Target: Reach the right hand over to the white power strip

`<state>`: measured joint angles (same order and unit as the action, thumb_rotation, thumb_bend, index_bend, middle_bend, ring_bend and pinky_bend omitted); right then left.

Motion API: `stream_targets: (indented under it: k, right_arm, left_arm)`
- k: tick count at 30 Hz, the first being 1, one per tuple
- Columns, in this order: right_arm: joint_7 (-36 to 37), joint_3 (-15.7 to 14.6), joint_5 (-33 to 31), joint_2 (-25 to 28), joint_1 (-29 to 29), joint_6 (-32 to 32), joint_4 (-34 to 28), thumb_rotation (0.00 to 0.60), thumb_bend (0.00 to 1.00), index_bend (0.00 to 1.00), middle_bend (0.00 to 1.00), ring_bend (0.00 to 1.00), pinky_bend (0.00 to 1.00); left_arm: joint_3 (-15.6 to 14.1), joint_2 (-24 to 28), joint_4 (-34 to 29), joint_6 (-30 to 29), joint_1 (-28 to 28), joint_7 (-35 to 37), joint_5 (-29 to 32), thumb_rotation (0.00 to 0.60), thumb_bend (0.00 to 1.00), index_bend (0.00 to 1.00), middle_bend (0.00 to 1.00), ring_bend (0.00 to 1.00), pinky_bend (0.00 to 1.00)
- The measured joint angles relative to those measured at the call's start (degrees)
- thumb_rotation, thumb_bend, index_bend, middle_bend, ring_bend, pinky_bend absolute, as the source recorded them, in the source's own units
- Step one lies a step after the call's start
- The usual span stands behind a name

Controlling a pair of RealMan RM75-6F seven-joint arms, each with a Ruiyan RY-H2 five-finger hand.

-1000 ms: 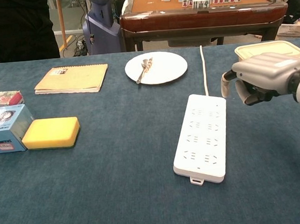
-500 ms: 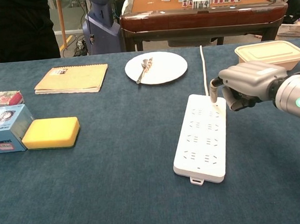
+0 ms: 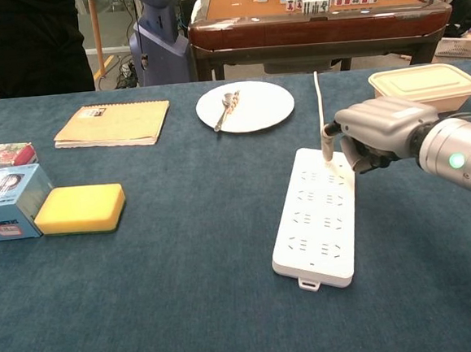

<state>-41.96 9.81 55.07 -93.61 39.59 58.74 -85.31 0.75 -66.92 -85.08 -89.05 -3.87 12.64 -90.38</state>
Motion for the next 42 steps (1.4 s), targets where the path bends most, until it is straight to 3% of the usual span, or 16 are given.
stream_targets:
  k: [25, 28, 34, 42]
  right_arm:
    - [1.9, -2.0, -0.6, -1.7, 1.4, -0.9, 2.8, 0.600, 1.00, 0.38, 0.99, 1.00, 1.00]
    - [2.3, -1.8, 1.4, -0.6, 1.3, 0.6, 0.8, 0.600, 0.98, 0.36, 0.92, 1.00, 1.00]
    - [2.4, -2.0, 5.7, 3.7, 0.5, 4.3, -5.9, 0.600, 0.73, 0.31, 0.74, 0.92, 1.00]
    - [1.9, -3.3, 10.1, 11.6, -2.5, 9.7, -15.5, 0.600, 0.68, 0.31, 0.64, 0.81, 0.92]
  left_arm:
    - [0.1, 0.2, 0.1, 0.1, 0.1, 0.3, 0.3, 0.600, 0.23, 0.39, 0.28, 0.26, 0.59]
    - [0.0, 0.1, 0.1, 0.2, 0.1, 0.0, 0.2, 0.600, 0.23, 0.39, 0.28, 0.26, 0.59]
    - [-0.1, -0.2, 0.1, 0.4, 0.0, -0.8, 0.2, 0.600, 0.23, 0.39, 0.28, 0.26, 0.59]
    - [-0.1, -0.6, 0.3, 0.9, -0.2, -1.8, 0.3, 0.600, 0.23, 0.39, 0.28, 0.26, 0.59]
